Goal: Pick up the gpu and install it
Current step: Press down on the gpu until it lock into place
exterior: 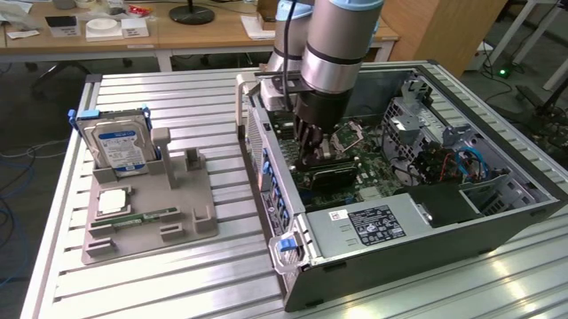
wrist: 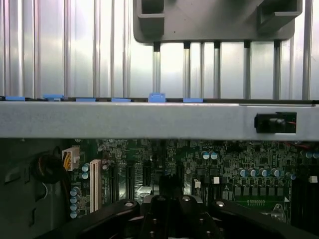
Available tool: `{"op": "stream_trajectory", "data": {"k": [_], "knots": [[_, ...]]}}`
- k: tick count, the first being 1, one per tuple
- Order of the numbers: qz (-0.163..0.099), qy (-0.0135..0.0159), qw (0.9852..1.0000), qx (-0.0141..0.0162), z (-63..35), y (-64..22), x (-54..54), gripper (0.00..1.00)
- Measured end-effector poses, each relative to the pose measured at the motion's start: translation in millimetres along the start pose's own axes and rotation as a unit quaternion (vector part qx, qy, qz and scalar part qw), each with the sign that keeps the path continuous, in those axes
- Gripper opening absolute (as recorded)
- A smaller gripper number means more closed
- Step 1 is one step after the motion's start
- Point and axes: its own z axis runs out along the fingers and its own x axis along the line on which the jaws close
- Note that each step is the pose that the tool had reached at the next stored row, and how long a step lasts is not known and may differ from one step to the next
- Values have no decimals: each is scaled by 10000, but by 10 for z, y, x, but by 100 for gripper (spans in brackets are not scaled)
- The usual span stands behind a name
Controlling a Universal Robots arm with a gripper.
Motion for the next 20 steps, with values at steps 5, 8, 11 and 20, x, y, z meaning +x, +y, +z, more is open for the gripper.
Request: {"op": "stream_trajectory", "data": {"k": [5,8,11,20], "knots": [[1,5,10000,0,24,-27,0,10],[0,6,10000,0,62,-29,0,10],[0,13,10000,-3,96,-31,1,10],[1,-3,10000,0,103,-38,-7,10]]}}
